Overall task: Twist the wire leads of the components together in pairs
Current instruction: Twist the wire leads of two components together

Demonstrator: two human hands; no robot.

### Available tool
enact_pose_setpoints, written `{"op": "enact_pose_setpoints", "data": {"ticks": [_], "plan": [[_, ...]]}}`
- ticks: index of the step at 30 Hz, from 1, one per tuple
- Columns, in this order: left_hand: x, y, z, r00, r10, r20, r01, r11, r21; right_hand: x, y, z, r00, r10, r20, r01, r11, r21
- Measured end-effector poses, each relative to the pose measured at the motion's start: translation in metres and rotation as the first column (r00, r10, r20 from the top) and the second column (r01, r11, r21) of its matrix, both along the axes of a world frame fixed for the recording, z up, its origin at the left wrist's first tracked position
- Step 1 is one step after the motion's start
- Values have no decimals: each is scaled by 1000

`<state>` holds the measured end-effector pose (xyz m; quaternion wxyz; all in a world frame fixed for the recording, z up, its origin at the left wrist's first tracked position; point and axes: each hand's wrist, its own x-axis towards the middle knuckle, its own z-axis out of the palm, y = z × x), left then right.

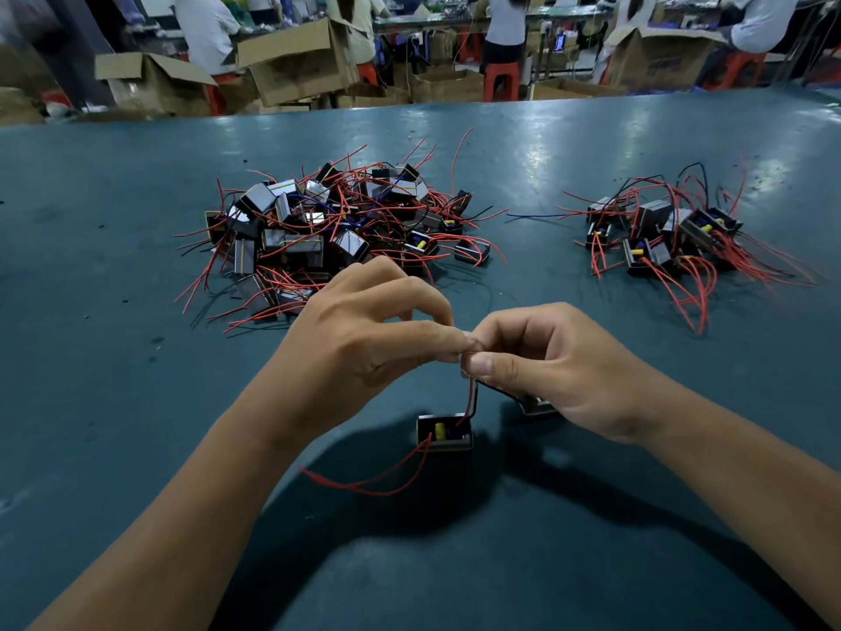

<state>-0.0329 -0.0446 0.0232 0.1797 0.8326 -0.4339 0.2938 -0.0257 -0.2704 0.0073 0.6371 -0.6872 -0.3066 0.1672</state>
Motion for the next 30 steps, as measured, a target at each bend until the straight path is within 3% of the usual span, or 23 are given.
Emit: {"op": "enact_pose_setpoints", "data": {"ticks": [9, 12, 15, 17, 19, 21, 22, 23, 24, 26, 27, 30], "plan": [[1, -1, 1, 1000, -3, -22, 3, 1000, 11, -2, 0, 2, 997, -21, 79, 26, 998, -56], [-1, -5, 0, 988, 6, -156, -12, 999, -35, -2, 1, 1, 990, -63, 125, 75, 993, -90], [-3, -6, -2, 943, -22, -333, -13, 995, -103, -2, 0, 1, 954, -127, 271, 179, 968, -177], [-4, -7, -4, 852, -48, -522, -45, 985, -165, -4, 1, 0, 890, -164, 425, 274, 938, -212], [-5, -12, -7, 669, -112, -735, -157, 945, -287, -5, 2, -1, 841, -195, 505, 337, 918, -208], [-6, -19, -9, 461, -235, -856, -345, 841, -417, -6, 3, 0, 865, -216, 453, 338, 918, -207], [-6, -20, -10, 438, -272, -857, -391, 800, -454, -5, 3, 1, 887, -222, 405, 326, 922, -208], [-5, -19, -11, 493, -249, -834, -374, 804, -462, -3, 2, 1, 904, -227, 361, 314, 928, -202], [-4, -15, -12, 609, -174, -774, -308, 847, -433, -2, 1, 2, 918, -230, 323, 301, 934, -191], [-1, -5, -7, 842, -25, -538, -162, 941, -297, -1, 0, 2, 949, -221, 227, 259, 954, -154], [0, -2, -6, 910, -11, -414, -103, 962, -251, -1, -1, 3, 963, -205, 176, 229, 965, -129], [0, -6, -7, 967, -18, -253, -30, 982, -187, -2, -1, 3, 985, -140, 97, 148, 986, -80]]}}
